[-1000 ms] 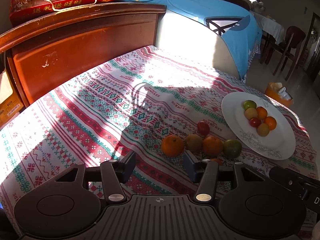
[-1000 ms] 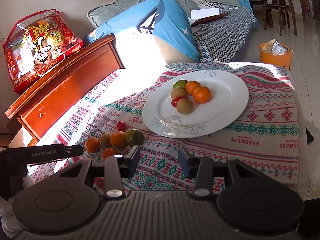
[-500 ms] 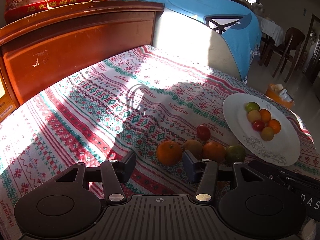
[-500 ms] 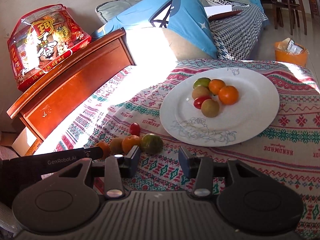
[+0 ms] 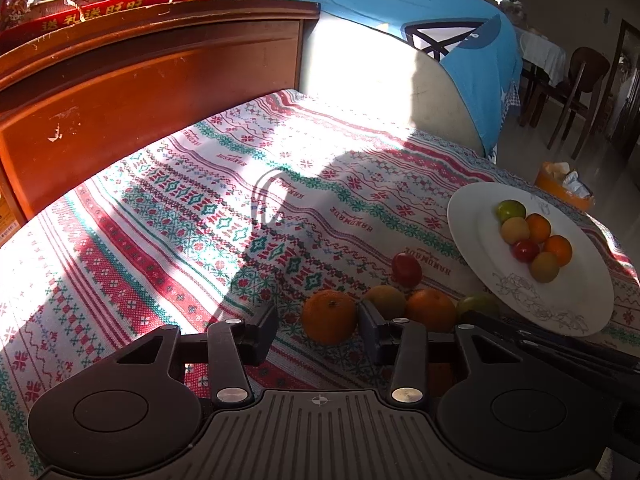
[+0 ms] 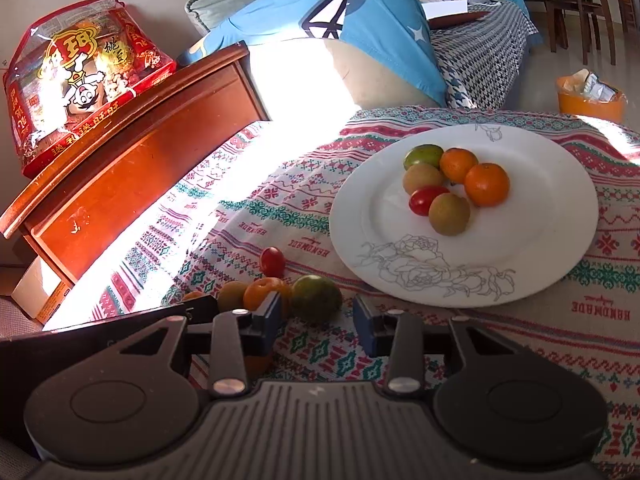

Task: Organize fruits
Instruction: 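Grasp an orange with the left tool while the right tool grasps a green lime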

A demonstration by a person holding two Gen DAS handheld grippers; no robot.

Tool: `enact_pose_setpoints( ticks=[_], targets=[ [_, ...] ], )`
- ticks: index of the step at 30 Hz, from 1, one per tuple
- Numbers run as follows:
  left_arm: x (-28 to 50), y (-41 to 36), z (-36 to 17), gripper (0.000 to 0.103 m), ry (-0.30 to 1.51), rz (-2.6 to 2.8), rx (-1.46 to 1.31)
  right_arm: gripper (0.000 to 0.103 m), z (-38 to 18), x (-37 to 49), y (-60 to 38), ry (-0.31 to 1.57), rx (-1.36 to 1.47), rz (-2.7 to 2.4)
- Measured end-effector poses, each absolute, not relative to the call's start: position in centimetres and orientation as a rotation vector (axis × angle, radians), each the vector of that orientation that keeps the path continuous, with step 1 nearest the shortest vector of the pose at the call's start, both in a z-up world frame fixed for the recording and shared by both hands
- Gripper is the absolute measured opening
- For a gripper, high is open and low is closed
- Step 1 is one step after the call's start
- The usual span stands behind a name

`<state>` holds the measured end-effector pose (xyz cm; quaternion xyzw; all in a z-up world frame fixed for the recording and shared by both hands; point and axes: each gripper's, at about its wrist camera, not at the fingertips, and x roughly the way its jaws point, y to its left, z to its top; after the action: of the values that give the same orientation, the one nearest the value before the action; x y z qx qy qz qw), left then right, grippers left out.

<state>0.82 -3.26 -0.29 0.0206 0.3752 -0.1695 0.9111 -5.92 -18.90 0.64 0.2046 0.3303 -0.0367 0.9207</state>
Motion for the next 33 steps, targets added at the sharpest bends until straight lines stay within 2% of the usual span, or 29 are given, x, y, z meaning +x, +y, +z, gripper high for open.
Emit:
enact_pose_setpoints(
  ticks=[2,6,33],
  targets=[
    [0.8,-3.5,-0.5,0.034,0.773,-0.356,0.051,0.03,0.5,-5.8,-18.9,0.681,0.427,-0.074],
    [0.7,-3.9,-0.7,0.028,0.767,-0.363,0.052,0.03,0.5,-5.8,-19.0,0.679,0.433,-0.078],
    [-4.0,-3.3,2.3,0.028,0.696,-0.374,0.066,0.03,3.6,-9.5,-19.0,0.638,0.426,-0.086]
  ],
)
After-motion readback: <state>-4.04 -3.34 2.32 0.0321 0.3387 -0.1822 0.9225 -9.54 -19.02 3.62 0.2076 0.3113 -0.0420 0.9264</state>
